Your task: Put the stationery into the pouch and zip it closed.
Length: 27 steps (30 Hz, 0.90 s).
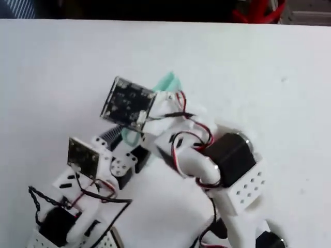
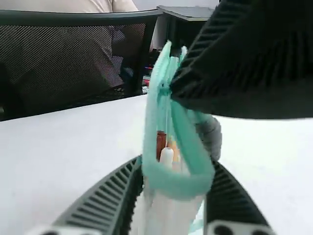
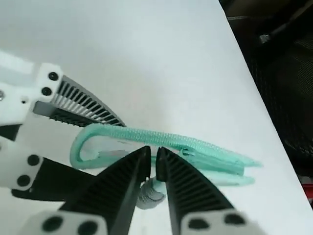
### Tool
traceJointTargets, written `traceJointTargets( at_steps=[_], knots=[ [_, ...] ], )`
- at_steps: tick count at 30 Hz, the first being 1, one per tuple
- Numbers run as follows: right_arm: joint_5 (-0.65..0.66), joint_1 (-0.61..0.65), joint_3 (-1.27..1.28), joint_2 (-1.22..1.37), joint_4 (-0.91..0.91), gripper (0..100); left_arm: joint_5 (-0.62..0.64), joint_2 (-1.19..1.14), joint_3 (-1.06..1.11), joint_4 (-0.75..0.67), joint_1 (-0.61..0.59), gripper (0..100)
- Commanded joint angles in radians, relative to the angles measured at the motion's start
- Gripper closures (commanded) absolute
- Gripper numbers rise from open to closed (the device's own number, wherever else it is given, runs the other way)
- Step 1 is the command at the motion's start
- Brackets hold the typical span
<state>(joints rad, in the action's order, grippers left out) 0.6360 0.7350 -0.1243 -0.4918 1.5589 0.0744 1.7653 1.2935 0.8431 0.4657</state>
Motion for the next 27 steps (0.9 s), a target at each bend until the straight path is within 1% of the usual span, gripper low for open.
traceJointTargets(
  at_steps=[1, 6, 10, 14, 17, 20, 21, 24, 25, 27],
  knots=[
    [-0.002, -0.015, -0.006, 0.004, 0.016, 98.1, 0.003, -0.004, -0.040, 0.002, 0.008, 80],
    [-0.002, -0.015, -0.015, -0.005, 0.018, 98.1, 0.002, -0.004, 0.040, -0.095, 0.013, 81],
    [-0.002, -0.022, -0.048, 0.004, 0.013, 98.1, -0.003, -0.004, 0.101, -0.189, 0.022, 86],
    [-0.002, -0.062, -0.060, 0.005, -0.007, 98.1, -0.005, -0.004, 0.184, -0.290, 0.062, 88],
    [-0.002, -0.088, -0.058, 0.005, -0.010, 98.1, -0.005, -0.004, 0.196, -0.305, 0.077, 90],
    [-0.002, -0.102, -0.061, 0.005, -0.007, 98.1, -0.011, -0.004, 0.196, -0.305, 0.079, 96],
    [-0.002, -0.104, -0.061, 0.005, -0.007, 98.1, -0.034, -0.004, 0.196, -0.307, 0.081, 97],
    [-0.002, -0.104, -0.063, -0.002, -0.008, 98.0, -0.060, -0.004, 0.196, -0.307, 0.081, 98],
    [-0.002, -0.104, -0.064, -0.005, -0.010, 97.1, -0.060, -0.004, 0.196, -0.307, 0.081, 98],
    [-0.018, -0.107, -0.103, -0.005, -0.001, 91.6, -0.060, -0.004, 0.196, -0.307, 0.081, 98]
  ],
)
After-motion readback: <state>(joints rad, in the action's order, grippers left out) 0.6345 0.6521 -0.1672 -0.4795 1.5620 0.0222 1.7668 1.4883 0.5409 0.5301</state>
